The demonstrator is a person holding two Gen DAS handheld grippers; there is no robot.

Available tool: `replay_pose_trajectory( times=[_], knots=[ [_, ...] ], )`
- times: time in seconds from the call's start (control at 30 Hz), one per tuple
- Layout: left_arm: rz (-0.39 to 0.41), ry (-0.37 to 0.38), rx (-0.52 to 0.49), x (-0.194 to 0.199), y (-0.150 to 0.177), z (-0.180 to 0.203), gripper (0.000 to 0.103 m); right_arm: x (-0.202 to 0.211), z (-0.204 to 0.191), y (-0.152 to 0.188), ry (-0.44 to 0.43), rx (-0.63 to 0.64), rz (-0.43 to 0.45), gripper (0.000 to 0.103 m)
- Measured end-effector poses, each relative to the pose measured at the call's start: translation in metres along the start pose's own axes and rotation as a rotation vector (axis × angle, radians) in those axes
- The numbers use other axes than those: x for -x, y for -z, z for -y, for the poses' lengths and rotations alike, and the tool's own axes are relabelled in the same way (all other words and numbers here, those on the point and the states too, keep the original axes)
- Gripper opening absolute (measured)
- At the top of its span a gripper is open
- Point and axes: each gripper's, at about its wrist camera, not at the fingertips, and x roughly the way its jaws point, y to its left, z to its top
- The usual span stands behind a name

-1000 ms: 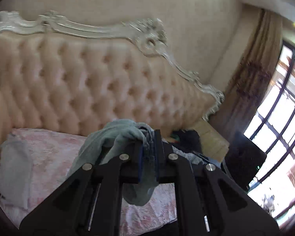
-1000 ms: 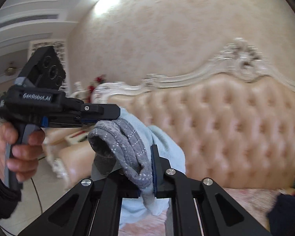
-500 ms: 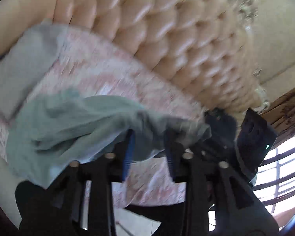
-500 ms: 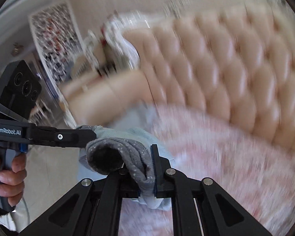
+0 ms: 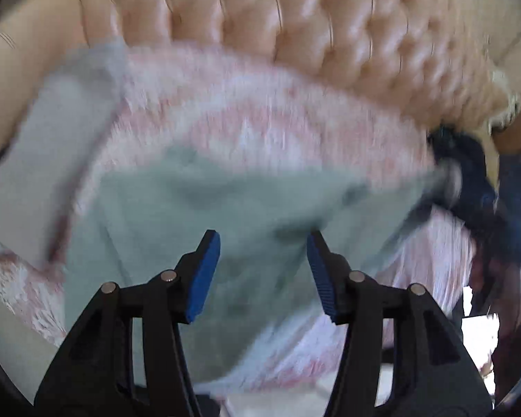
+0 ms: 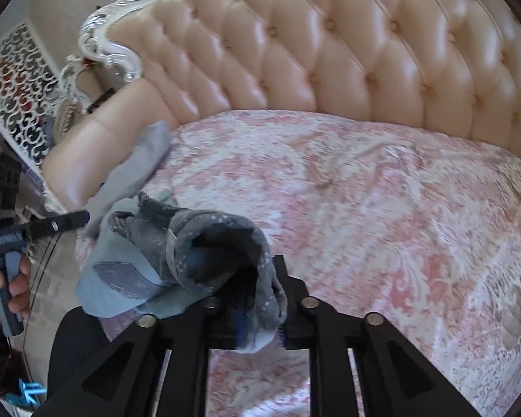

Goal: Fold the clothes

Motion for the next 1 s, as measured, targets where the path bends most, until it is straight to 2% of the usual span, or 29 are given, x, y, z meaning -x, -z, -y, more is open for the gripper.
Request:
replay_pose_trajectory(
  times=[0.03, 0.1, 0.2, 0.3, 0.4, 0.47, 0.5, 0.53, 0.57, 0.6, 0.67, 0.77, 0.97, 1.0],
  knots=[
    [-0.043, 0.02, -0.003, -0.007, 0.007, -0.003, 0.056, 0.002, 0.007, 0.002, 0.007, -0.024, 0.002, 0.055],
    [-0.022, 0.034, -0.048, -0.004, 0.018, 0.003, 0.056, 0.01, 0.02, 0.007, 0.016, -0.081, 0.021, 0.067],
    [0.05, 0.029, -0.142, 0.004, 0.026, 0.016, 0.065, 0.029, 0.035, 0.014, 0.036, -0.141, 0.066, 0.068],
    [0.062, 0.055, -0.228, 0.001, 0.023, 0.033, 0.065, 0.041, 0.036, 0.021, 0.034, -0.15, 0.087, 0.068],
    [0.059, 0.088, -0.334, -0.006, 0.021, 0.059, 0.073, 0.043, 0.029, 0.031, 0.006, -0.167, 0.084, 0.068],
    [0.032, 0.011, -0.413, -0.027, 0.025, 0.072, 0.072, 0.042, 0.025, 0.038, -0.017, -0.181, 0.085, 0.069],
    [0.011, -0.042, -0.451, -0.039, 0.027, 0.078, 0.056, 0.042, 0.023, 0.042, -0.029, -0.188, 0.086, 0.069],
    [-0.026, -0.028, -0.426, -0.046, 0.025, 0.075, 0.01, 0.037, 0.022, 0.045, -0.033, -0.193, 0.078, 0.073],
    [-0.064, -0.009, -0.395, -0.052, 0.023, 0.071, 0.01, 0.031, 0.021, 0.047, -0.035, -0.198, 0.067, 0.076],
    [-0.064, 0.015, -0.37, -0.049, 0.02, 0.066, 0.01, 0.025, 0.02, 0.05, -0.036, -0.202, 0.056, 0.08],
    [-0.056, 0.062, -0.318, -0.042, 0.016, 0.057, 0.01, 0.011, 0.018, 0.057, -0.05, -0.222, 0.041, 0.08],
    [-0.052, 0.069, -0.291, -0.038, 0.013, 0.049, 0.01, -0.003, 0.012, 0.063, -0.095, -0.248, 0.063, 0.08],
    [-0.054, 0.061, -0.302, -0.036, 0.014, 0.05, 0.01, -0.029, -0.001, 0.075, -0.185, -0.299, 0.106, 0.08],
    [-0.054, 0.062, -0.301, -0.035, 0.014, 0.049, 0.01, -0.034, -0.003, 0.077, -0.2, -0.307, 0.113, 0.076]
  ],
)
